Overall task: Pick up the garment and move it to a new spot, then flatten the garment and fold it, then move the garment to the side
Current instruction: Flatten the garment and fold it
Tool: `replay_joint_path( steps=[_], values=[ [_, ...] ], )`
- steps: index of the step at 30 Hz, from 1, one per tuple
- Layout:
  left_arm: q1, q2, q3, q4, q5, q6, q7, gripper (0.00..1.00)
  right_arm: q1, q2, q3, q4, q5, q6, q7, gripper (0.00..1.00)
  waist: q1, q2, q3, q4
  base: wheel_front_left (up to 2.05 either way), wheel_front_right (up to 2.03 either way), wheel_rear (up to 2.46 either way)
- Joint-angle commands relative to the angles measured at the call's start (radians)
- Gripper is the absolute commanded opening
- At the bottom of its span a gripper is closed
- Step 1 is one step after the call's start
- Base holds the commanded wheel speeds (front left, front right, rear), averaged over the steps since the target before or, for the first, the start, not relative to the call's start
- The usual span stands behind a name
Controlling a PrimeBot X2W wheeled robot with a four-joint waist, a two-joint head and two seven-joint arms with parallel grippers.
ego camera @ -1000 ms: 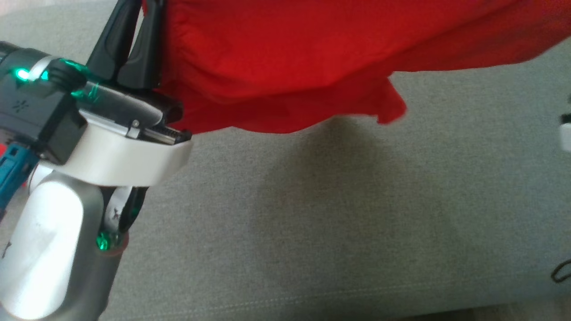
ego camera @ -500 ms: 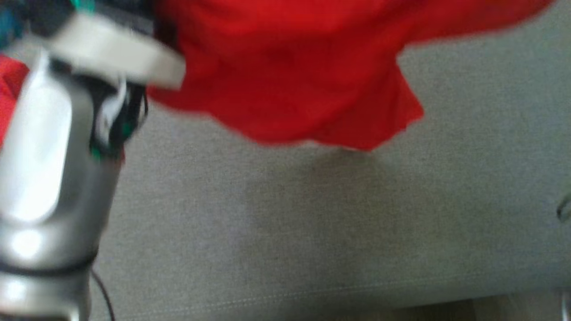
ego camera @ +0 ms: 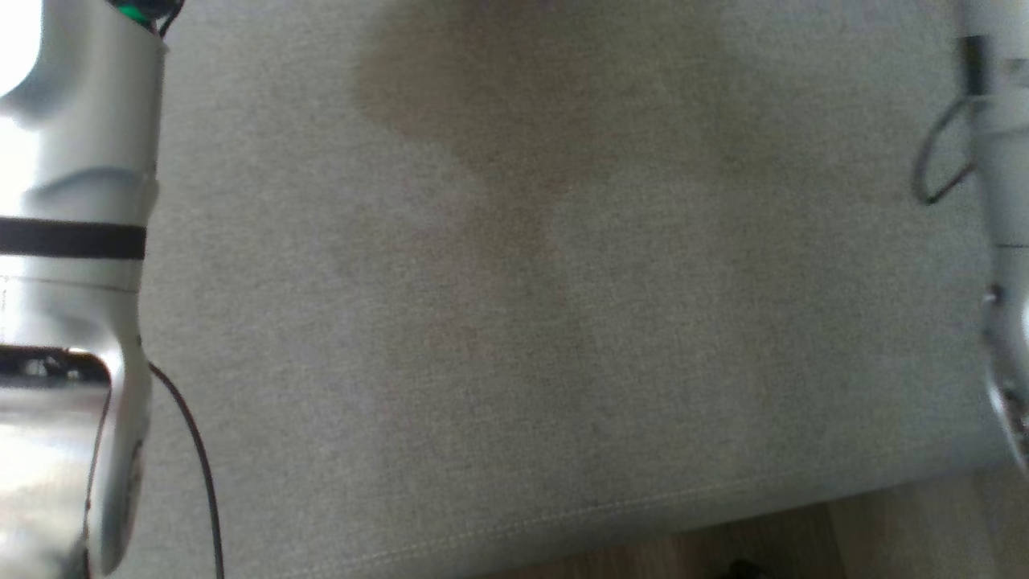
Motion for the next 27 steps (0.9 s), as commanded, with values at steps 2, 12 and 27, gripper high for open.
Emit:
replay_joint_path(
  steps=[2,12,27],
  values=[
    [-0.025,0.017,0.028,0.063,0.004,-0.012,-0.008,0.0,-0.02,0.057,0.061,0.089,0.04,0.004,-0.042,0.0,-0.0001,0.0,0.029,-0.015,0.0,0.0,0.0],
    [0.102,-0.051,0.074,0.309,-0.015,0.004,-0.009,0.0,0.081,0.119,0.249,0.371,0.173,0.004,-0.116,0.0,-0.0001,0.0,0.099,-0.011,0.0,0.0,0.0],
    [0.629,-0.092,0.109,-0.182,0.076,-0.018,-0.009,0.0,0.593,-0.034,0.164,0.017,0.17,0.004,-0.147,0.0,-0.0001,0.0,0.002,0.038,0.0,0.0,0.0]
  ],
)
